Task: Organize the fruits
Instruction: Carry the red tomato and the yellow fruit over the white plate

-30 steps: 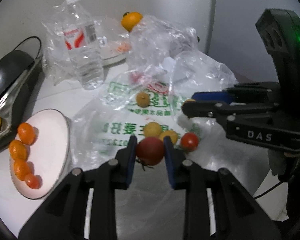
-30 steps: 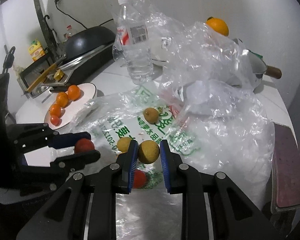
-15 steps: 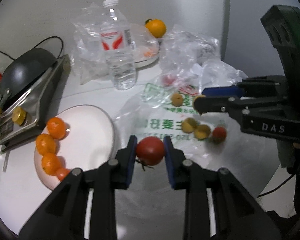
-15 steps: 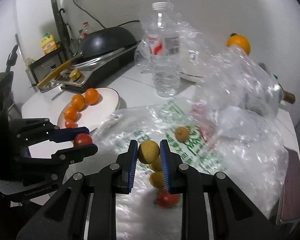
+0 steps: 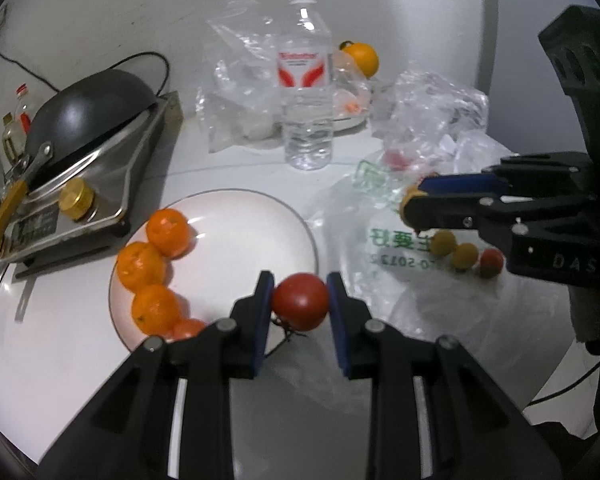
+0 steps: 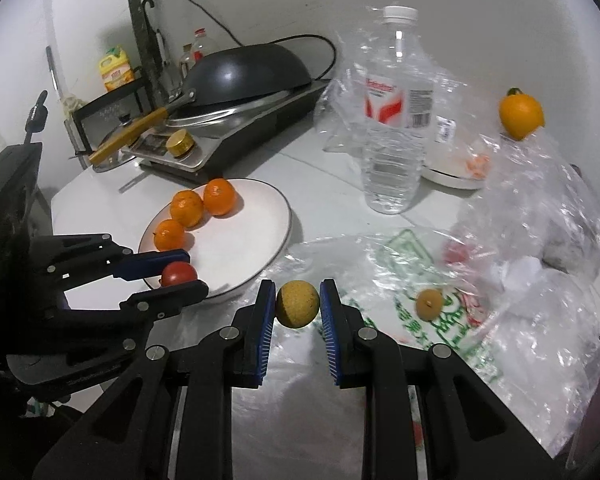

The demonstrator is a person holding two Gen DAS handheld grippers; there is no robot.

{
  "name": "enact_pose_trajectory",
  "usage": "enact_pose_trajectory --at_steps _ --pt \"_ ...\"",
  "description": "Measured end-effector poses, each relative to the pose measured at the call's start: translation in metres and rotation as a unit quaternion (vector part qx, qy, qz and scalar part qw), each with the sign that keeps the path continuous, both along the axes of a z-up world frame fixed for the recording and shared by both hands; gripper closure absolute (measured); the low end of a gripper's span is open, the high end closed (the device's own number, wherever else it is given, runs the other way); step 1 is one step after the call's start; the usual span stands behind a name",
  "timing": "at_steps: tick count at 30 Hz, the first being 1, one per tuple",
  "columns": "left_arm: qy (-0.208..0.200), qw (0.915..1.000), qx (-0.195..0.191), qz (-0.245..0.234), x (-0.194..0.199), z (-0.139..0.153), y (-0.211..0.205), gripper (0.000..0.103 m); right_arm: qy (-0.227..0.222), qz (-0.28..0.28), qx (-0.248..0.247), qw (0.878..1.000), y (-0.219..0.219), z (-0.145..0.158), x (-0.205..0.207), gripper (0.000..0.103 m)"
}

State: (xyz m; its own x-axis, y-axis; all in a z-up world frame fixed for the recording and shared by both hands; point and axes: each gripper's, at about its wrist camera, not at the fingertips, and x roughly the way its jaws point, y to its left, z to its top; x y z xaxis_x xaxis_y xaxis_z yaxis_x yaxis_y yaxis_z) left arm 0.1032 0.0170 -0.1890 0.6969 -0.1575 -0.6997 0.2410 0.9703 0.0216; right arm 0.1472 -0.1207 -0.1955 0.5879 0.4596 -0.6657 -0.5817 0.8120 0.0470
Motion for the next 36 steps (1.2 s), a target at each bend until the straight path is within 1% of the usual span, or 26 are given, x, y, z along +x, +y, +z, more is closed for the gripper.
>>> enact_pose_trajectory --at_steps 9,12,23,28,36 --pt "0.0 0.9997 -0.003 0.024 0.004 -0.01 0.028 0.075 0.004 0.023 -0.014 1.0 0.031 -0.001 0.002 0.078" --pt "0.0 0.9995 -0.009 0.029 0.007 -0.012 0.035 0.075 0.008 0.031 -0.017 0.999 0.042 -0.003 0.004 0.078" --pt "0.005 0.9994 -0.028 0.017 0.009 -0.018 0.047 0.075 0.03 0.049 -0.033 0.998 0.077 -0.021 0.017 0.078" --pt "0.008 0.9995 -0.029 0.008 0.007 -0.021 0.049 0.074 0.041 0.05 -0.037 0.997 0.087 -0.031 0.025 0.078" --pt "0.014 0.9989 -0.044 0.008 0.009 -0.024 0.053 0.074 0.048 0.052 -0.046 0.996 0.097 -0.038 0.032 0.078"
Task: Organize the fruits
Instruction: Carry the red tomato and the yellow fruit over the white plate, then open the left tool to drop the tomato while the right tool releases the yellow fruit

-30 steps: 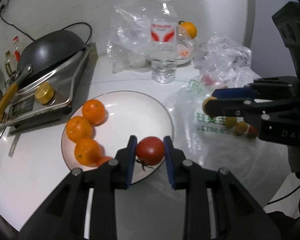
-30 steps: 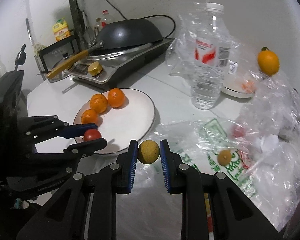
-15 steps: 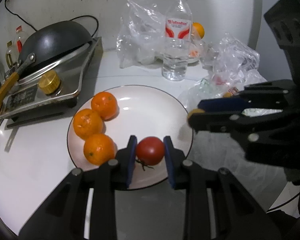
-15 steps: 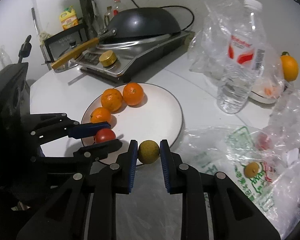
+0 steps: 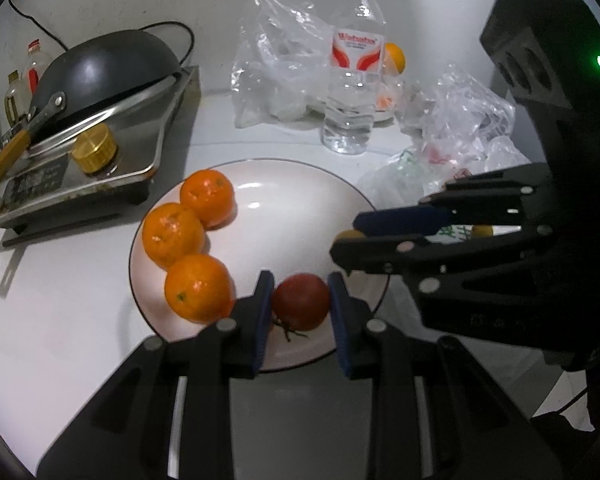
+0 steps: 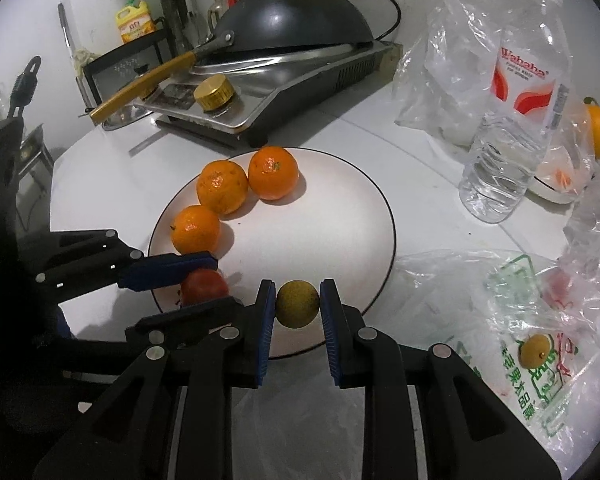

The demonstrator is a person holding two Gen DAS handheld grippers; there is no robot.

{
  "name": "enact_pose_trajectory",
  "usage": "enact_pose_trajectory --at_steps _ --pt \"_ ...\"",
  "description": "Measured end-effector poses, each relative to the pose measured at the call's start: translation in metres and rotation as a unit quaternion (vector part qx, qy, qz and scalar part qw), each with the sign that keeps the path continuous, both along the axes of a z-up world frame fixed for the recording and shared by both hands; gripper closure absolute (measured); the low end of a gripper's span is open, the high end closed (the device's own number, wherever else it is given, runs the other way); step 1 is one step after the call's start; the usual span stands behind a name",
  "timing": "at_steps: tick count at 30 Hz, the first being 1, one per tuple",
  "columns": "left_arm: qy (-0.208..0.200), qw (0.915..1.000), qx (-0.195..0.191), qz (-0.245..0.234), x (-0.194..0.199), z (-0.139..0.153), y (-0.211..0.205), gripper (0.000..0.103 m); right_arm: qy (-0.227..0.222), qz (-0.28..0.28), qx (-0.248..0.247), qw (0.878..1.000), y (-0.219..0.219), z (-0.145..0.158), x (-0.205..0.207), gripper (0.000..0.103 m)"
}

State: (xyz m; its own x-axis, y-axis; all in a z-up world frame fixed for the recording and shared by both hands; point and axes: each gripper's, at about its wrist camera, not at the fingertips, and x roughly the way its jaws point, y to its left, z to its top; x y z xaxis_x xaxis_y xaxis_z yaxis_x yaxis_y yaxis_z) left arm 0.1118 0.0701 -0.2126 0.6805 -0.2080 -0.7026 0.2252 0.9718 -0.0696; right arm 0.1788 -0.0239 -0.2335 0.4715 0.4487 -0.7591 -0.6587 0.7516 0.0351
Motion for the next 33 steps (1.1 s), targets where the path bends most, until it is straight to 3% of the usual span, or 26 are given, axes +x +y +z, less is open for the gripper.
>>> enact_pose_trajectory --at_steps 18,33 --pt "0.005 1.0 -0.004 0.002 0.003 -0.001 -0.003 0.071 0.024 0.0 -0.005 1.0 0.002 -0.005 0.011 0.078" --pt "0.009 0.9998 0.008 0.016 0.0 0.006 -0.016 0.07 -0.014 -0.02 0.006 1.0 -0.023 0.023 -0.006 0.077"
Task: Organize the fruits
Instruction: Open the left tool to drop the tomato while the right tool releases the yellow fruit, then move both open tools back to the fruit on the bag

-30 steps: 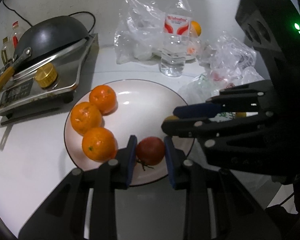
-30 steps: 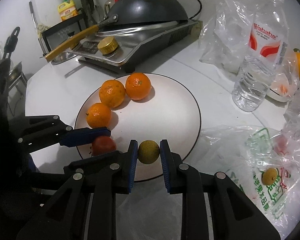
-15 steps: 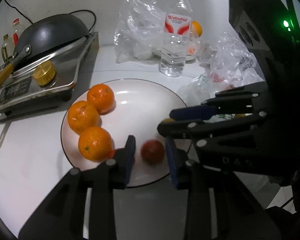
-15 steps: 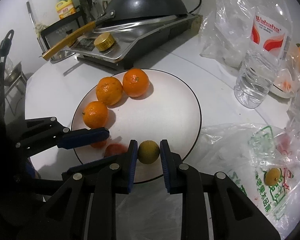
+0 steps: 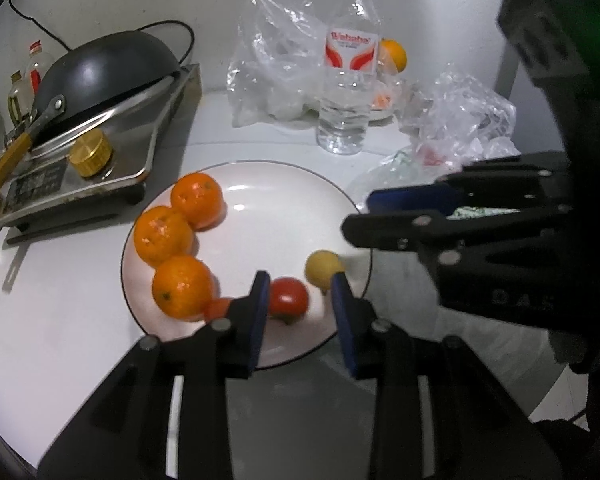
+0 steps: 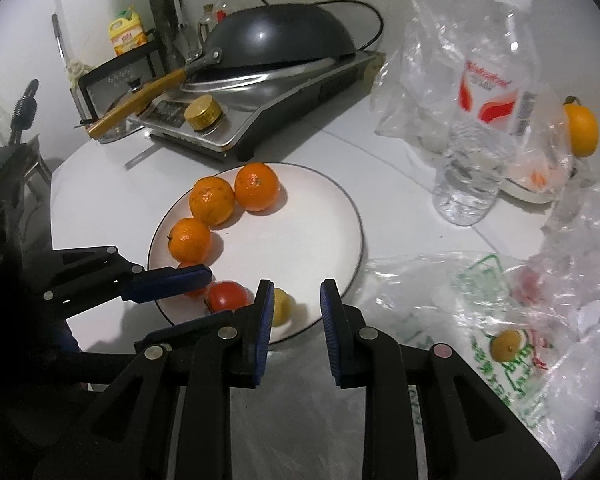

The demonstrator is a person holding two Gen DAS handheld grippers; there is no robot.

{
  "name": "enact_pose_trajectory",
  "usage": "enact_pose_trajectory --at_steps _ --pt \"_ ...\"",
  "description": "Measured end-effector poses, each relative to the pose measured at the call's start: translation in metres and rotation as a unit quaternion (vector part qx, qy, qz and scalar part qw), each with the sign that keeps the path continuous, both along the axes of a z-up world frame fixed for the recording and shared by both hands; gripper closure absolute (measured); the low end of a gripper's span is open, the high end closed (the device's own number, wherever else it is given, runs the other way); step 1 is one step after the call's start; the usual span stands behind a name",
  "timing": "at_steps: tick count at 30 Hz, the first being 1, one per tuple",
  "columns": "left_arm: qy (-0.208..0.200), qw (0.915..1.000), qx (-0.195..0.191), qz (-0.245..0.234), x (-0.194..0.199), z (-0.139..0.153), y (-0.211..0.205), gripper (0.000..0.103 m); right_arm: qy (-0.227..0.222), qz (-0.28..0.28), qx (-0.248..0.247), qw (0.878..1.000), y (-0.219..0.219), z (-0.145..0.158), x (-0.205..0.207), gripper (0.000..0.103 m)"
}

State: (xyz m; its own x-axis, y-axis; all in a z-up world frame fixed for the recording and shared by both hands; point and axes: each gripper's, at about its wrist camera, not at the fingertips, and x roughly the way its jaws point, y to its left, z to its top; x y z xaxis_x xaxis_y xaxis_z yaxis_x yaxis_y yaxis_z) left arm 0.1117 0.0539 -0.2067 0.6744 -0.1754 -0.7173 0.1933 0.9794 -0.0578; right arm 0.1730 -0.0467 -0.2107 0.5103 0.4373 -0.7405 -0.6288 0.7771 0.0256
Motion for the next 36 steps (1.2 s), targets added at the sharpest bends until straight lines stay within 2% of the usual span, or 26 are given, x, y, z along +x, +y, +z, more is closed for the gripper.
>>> enact_pose_trajectory --at_steps 4,6,8,17,26,36 --pt "-0.006 1.0 -0.005 -0.001 -0.002 0.006 -0.008 0.069 -0.011 -0.011 0.003 1.0 -0.014 0.007 -0.006 0.077" --pt "-0.008 0.9999 -0.007 -0.002 -0.003 0.009 -0.012 0.054 -0.014 -0.02 0.008 1.0 -0.025 0.01 -0.008 0.077" --pt "-0.01 0.9998 -0.014 -0.003 -0.004 0.012 -0.014 0.052 -0.017 -0.03 0.012 0.999 -0.036 0.012 -0.012 0.077" --pt "-0.019 0.9998 -0.003 -0.009 -0.006 0.021 -0.04 0.052 -0.021 -0.076 0.024 0.997 -0.088 0.012 -0.027 0.075" --pt "-0.029 0.999 0.014 -0.032 -0.008 0.026 -0.082 0.052 -0.02 -0.113 0.03 0.993 -0.139 0.007 -0.039 0.074" --pt "-0.021 0.9985 0.028 -0.041 -0.009 0.022 -0.118 0.052 -0.002 -0.123 0.039 0.992 -0.174 -0.009 -0.045 0.074"
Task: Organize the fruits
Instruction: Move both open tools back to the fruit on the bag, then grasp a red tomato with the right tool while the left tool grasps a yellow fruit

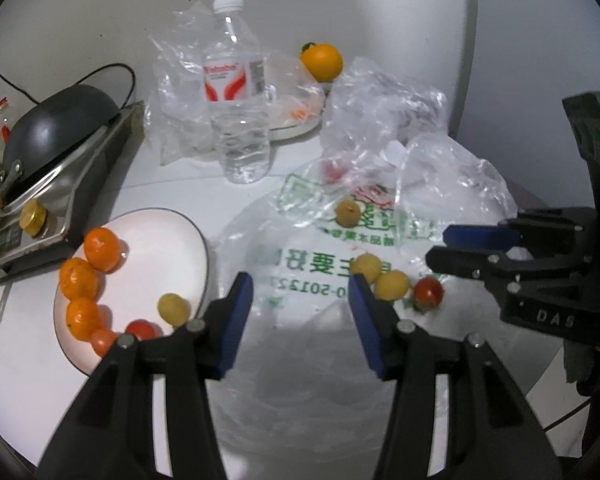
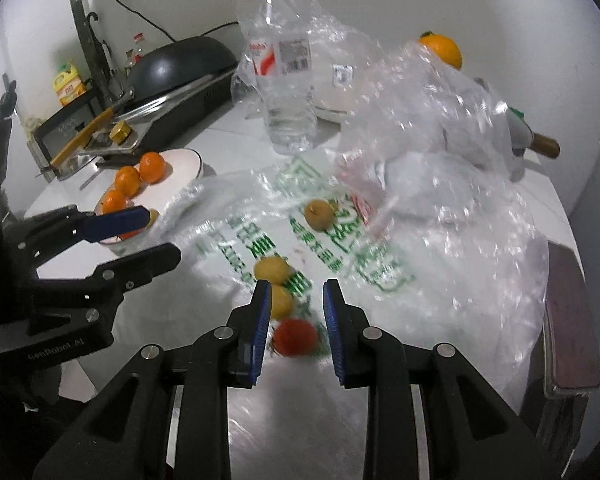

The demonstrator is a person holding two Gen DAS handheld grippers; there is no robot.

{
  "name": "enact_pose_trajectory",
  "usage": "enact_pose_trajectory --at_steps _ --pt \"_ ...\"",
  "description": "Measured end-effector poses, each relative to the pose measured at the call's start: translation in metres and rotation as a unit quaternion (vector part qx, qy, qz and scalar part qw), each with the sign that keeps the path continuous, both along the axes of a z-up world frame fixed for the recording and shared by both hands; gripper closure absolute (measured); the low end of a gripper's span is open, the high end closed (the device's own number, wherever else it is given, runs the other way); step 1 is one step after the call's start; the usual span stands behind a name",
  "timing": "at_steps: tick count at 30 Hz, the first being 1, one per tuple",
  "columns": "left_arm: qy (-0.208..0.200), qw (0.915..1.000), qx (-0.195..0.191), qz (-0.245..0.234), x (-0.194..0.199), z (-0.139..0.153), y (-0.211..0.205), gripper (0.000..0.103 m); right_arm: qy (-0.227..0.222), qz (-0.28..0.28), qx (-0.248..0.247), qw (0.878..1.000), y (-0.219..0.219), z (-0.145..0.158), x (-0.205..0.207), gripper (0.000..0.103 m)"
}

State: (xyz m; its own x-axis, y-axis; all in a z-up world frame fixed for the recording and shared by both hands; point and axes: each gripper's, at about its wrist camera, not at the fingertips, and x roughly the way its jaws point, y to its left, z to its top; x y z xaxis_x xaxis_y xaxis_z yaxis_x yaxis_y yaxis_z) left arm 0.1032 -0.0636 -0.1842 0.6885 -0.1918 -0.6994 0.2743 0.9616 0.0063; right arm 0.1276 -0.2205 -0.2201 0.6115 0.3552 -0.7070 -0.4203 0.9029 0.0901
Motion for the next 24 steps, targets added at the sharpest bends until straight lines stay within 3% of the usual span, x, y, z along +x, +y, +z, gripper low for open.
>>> enact_pose_trajectory --at_steps 10,12,24 --pt "0.013 0.9998 0.015 -0.005 -0.003 -0.01 -0.02 0.052 0.029 0.028 0.017 0.999 -0.005 -0.026 0.0 0.074" --pt "0.016 0.9997 0.016 -0.002 -0.003 -0.012 -0.023 0.052 0.031 0.034 0.018 0.999 -0.003 -0.029 0.0 0.068" --pt "0.035 0.9991 0.025 0.0 0.001 -0.016 -0.039 0.052 0.033 0.053 0.022 0.998 -0.011 -0.035 0.003 0.071"
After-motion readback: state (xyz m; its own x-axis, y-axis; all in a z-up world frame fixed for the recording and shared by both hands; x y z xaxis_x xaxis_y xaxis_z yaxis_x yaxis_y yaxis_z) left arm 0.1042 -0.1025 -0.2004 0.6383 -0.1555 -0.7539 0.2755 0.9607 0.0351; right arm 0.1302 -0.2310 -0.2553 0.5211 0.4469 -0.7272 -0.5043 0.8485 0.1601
